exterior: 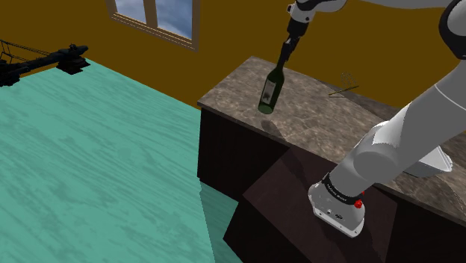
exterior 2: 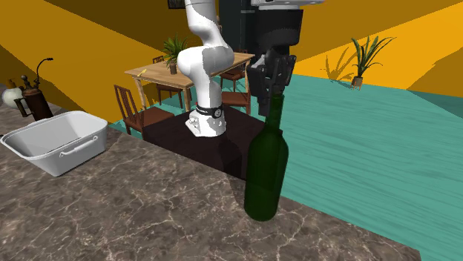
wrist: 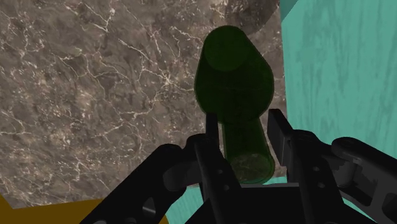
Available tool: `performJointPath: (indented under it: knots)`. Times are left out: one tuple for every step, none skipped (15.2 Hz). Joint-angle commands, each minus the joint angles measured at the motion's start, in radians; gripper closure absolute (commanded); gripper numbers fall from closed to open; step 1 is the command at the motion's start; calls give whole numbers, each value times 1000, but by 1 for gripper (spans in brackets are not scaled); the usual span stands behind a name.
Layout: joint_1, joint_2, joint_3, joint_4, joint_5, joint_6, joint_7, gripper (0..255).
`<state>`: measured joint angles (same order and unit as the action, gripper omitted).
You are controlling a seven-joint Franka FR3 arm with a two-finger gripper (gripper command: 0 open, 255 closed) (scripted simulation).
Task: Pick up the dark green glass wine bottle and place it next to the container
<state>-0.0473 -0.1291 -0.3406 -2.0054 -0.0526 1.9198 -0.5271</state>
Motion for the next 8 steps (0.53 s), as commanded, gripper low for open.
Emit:
performJointPath:
  knots:
    - [0, -4, 1, 22, -1, -26, 1, 255]
    - [1, -5, 1, 34, -1, -40, 1, 255]
    - [1, -6, 2, 47, -1, -53, 1, 255]
    - [1, -7, 2, 60, -1, -66, 1, 255]
    - [1, -8, 3, 73, -1, -80, 1, 255]
    - [2, -8, 3, 86, -1, -93, 1, 255]
    - [2, -8, 3, 99, -1, -107, 0, 255]
    - [2, -8, 4, 113, -1, -120, 0, 255]
